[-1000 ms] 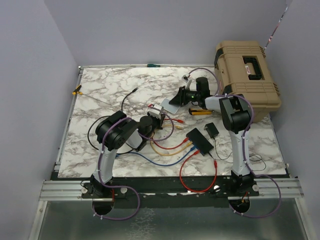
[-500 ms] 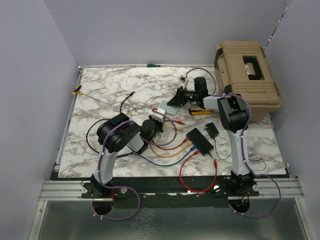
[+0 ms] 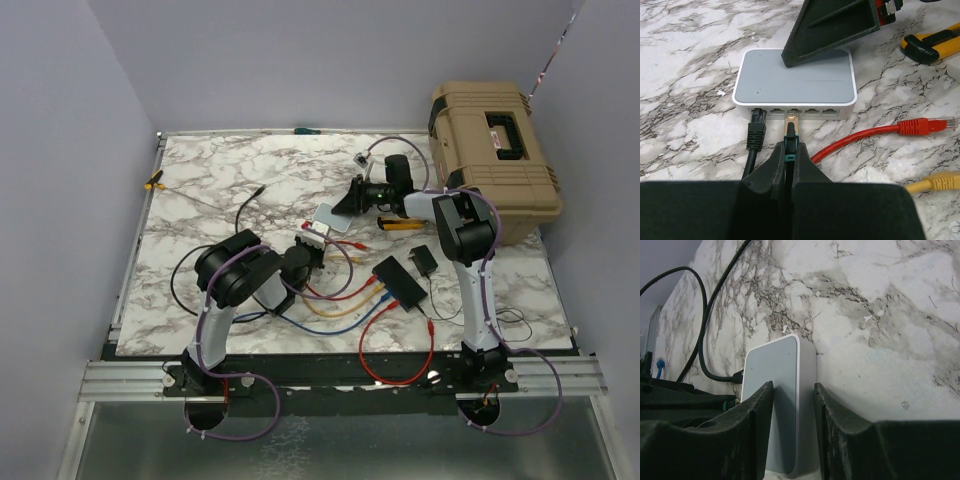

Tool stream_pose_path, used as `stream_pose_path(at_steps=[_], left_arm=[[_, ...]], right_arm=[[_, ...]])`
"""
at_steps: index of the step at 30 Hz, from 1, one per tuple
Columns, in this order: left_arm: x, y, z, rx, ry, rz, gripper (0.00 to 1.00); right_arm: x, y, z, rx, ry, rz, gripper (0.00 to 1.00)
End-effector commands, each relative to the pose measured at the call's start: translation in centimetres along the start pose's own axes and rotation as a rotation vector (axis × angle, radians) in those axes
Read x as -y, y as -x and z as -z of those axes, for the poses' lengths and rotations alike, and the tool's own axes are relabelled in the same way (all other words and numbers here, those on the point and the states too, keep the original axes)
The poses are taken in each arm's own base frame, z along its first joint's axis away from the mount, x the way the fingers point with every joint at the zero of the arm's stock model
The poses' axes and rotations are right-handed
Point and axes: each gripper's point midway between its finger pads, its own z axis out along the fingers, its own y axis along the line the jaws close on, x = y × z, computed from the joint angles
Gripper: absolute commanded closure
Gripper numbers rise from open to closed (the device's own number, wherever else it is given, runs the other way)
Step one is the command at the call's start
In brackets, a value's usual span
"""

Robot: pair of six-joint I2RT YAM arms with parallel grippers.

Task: Insert the plug into the switch port
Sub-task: Insert the connector into the switch port.

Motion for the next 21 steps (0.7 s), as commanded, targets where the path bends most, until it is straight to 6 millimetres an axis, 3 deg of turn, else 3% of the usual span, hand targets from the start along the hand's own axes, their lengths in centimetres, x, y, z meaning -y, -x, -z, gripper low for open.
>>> stream_pose_path(at_steps=[1,8,21], left_arm=[[0.1,2.3,0.3,0.076,-0.010,0.026,1.00],[0.7,3.6,0.7,0.123,-0.046,0.055,1.00],[1.4,3.9,0.7,0.133,-0.080,0.065,1.00]], right_arm=[[-1.7,-2.4,-1.0,-0.071,0.084,-0.050,0.60],[-1.9,-2.5,-1.2,-0.076,0.088,-0.049,0.60],[-2.6,-2.7,-1.4,-0.092,0.107,-0.033,0.60]])
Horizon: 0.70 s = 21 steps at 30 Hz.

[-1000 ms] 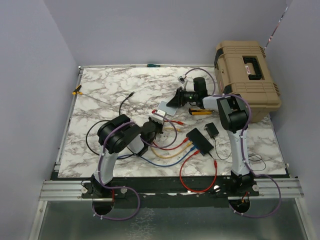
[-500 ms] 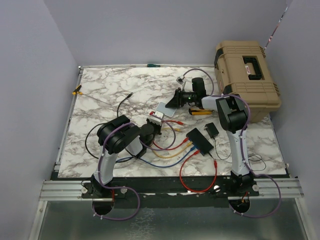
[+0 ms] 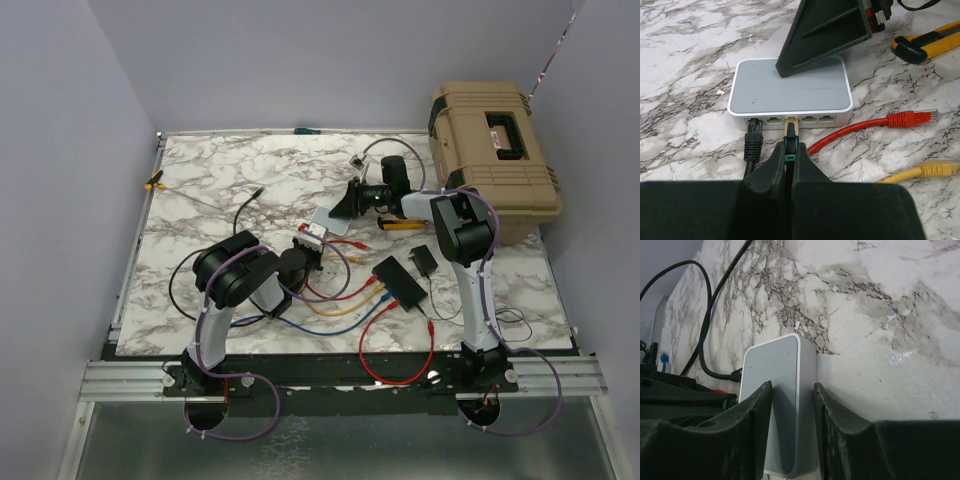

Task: Insert the plug into the switch port
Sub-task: Insert the connector into the switch port.

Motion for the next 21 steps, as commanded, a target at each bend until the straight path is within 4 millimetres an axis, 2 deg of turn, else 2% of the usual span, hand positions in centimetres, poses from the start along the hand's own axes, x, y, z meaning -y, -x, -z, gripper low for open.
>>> stream_pose_path(at_steps=[1,11,21], left_arm=[[0.9,3.6,-0.2,0.115,-0.035,0.054,1.00],[0.6,3.5,-0.4,0.117,-0.010,0.080,1.00],[0.4,4.8,-0.9,0.137,-0.011,0.153,1.00]], right_arm=[[-1.6,-2.0,-1.0,-0.062,0.073,-0.038,0.60],[-2.2,-2.5,-1.3,-0.083,0.116,-0.046,0.60],[-3.9,-3.3,-1.4,-0.112,0.224,-0.022,0.61]])
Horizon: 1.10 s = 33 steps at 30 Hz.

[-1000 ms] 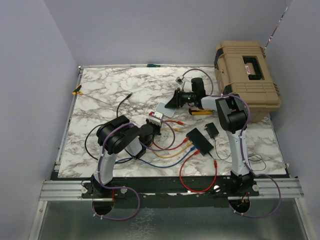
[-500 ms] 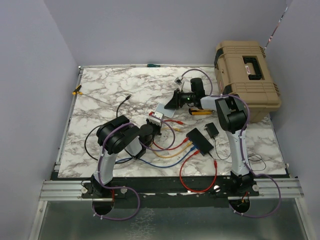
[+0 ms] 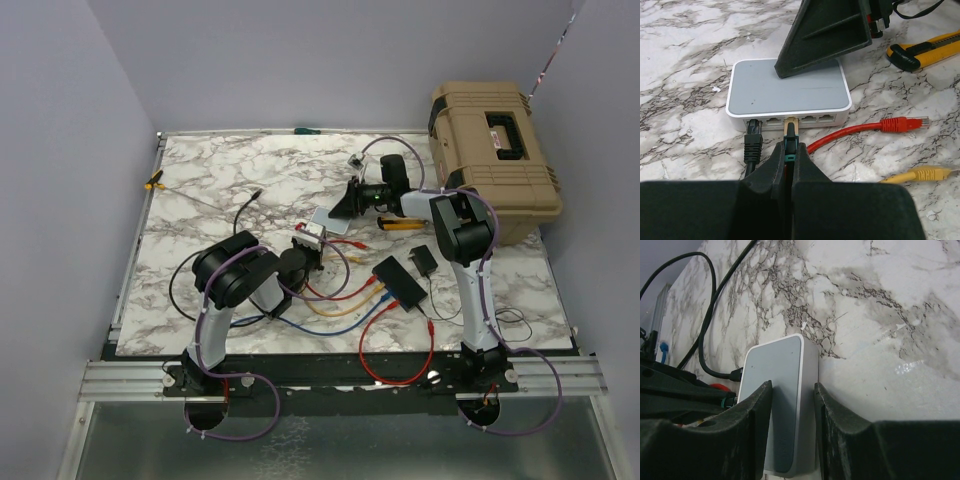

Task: Insert the plug into the switch port
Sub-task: Insert the connector into the switch port.

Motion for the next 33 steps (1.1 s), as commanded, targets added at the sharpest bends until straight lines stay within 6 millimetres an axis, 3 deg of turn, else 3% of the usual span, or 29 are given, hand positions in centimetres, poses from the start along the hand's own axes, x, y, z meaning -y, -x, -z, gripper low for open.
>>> stream_pose_path(at_steps=[1,11,20,33], left_arm=[[0.6,4.8,-0.9,0.133,-0.018,0.097,1.00],[0.1,5.7,-0.8,0.164,0.019,0.168,1.00],[-1.0,5.1,-0.8,0.172,0.075,0.225,1.00],[0.4,6.9,0.2,0.245,-0.027,0.249,1.00]], right_arm=[[-3.8,-3.2,-1.4,-0.095,0.196,-0.063,0.61],[-5.9,-4.2,-1.0,-0.129,0.313,-0.070,0.61],[-7.1,-4.5,-1.0,-0.119,0.293,-0.116,0.62],[-11.1,-6.3,-2.6,-0.187,0.355,-0.126,0.63]])
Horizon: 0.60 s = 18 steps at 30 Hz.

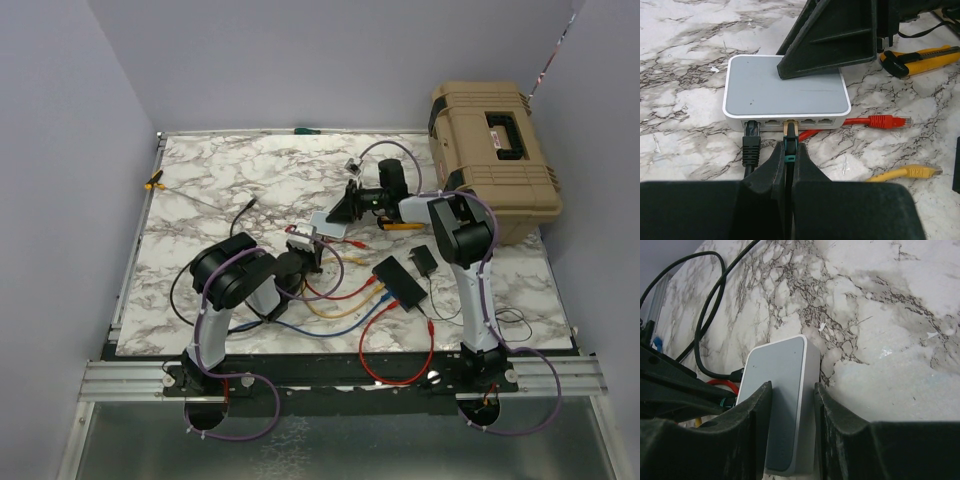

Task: Insert the plug into the switch port
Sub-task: Insert the connector into the switch port.

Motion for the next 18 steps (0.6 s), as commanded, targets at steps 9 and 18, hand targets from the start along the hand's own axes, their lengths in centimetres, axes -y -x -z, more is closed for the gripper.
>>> stream_pose_path(at_steps=[9,18], left_arm=[[1.6,8.2,0.0,0.217,-0.065,0.069,1.00],[-2.4,7.3,-0.4,0.112,0.038,0.054,1.00]], right_arm=[[-6.8,-0.2,-1.0,-0.043,0.072,-0.172,0.56],[-2.8,6.3,3.0,0.147,-0.239,-0.101,0.33]])
